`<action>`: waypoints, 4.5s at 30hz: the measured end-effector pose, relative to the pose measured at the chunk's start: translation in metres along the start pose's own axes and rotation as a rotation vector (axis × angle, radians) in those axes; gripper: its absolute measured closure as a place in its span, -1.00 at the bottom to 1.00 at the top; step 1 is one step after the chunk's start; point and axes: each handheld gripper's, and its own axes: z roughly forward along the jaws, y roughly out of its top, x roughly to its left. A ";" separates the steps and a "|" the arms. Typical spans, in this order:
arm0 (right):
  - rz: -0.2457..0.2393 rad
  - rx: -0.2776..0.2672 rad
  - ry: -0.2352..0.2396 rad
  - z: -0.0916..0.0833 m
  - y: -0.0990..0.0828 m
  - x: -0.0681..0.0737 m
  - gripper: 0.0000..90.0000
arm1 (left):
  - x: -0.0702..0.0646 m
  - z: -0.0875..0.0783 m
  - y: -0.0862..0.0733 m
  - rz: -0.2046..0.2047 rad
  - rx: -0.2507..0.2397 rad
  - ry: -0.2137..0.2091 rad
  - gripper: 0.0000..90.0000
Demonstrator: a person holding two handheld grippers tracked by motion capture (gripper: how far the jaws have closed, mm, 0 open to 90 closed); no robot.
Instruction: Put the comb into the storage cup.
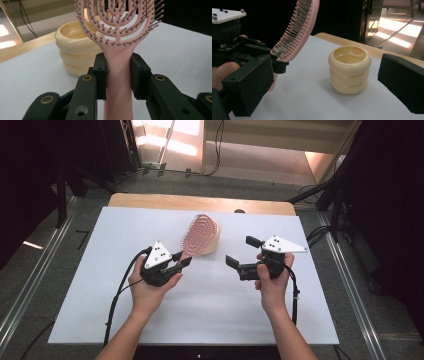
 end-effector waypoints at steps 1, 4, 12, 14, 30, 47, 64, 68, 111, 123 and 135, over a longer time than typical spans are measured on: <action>-0.003 -0.002 0.003 0.001 0.001 0.001 -1.00 | 0.000 0.000 0.000 -0.001 -0.001 -0.001 0.58; 0.004 -0.005 0.012 0.004 0.003 0.004 -1.00 | -0.002 0.002 0.000 0.000 -0.007 0.000 0.58; 0.018 -0.014 0.031 0.015 0.007 0.012 -1.00 | -0.009 0.007 0.000 -0.001 -0.024 -0.005 0.58; 0.023 -0.016 0.038 0.017 0.007 0.012 -1.00 | -0.011 0.008 0.000 0.002 -0.028 -0.006 0.58; 0.128 -0.020 0.076 0.038 0.007 0.020 -0.92 | -0.027 0.015 -0.003 0.035 -0.040 -0.001 0.58; 0.242 -0.032 0.002 0.050 0.006 0.028 -0.26 | -0.040 0.020 -0.006 0.076 -0.057 0.014 0.58; 0.354 -0.050 0.056 0.054 -0.002 0.022 0.26 | -0.043 0.025 -0.010 0.080 -0.056 0.019 0.58; 0.391 -0.065 0.085 0.053 -0.004 0.019 0.32 | -0.043 0.027 -0.011 0.086 -0.053 0.023 0.57; 0.157 -0.086 0.046 0.045 0.008 0.026 0.38 | -0.009 -0.019 -0.035 -0.040 -0.155 -0.045 -1.00; 0.137 -0.094 0.041 0.044 0.010 0.023 0.38 | 0.013 -0.044 -0.051 -0.065 -0.173 0.027 -1.00; 0.127 -0.103 0.039 0.042 0.012 0.019 0.38 | 0.027 -0.062 -0.064 -0.076 -0.166 0.086 -1.00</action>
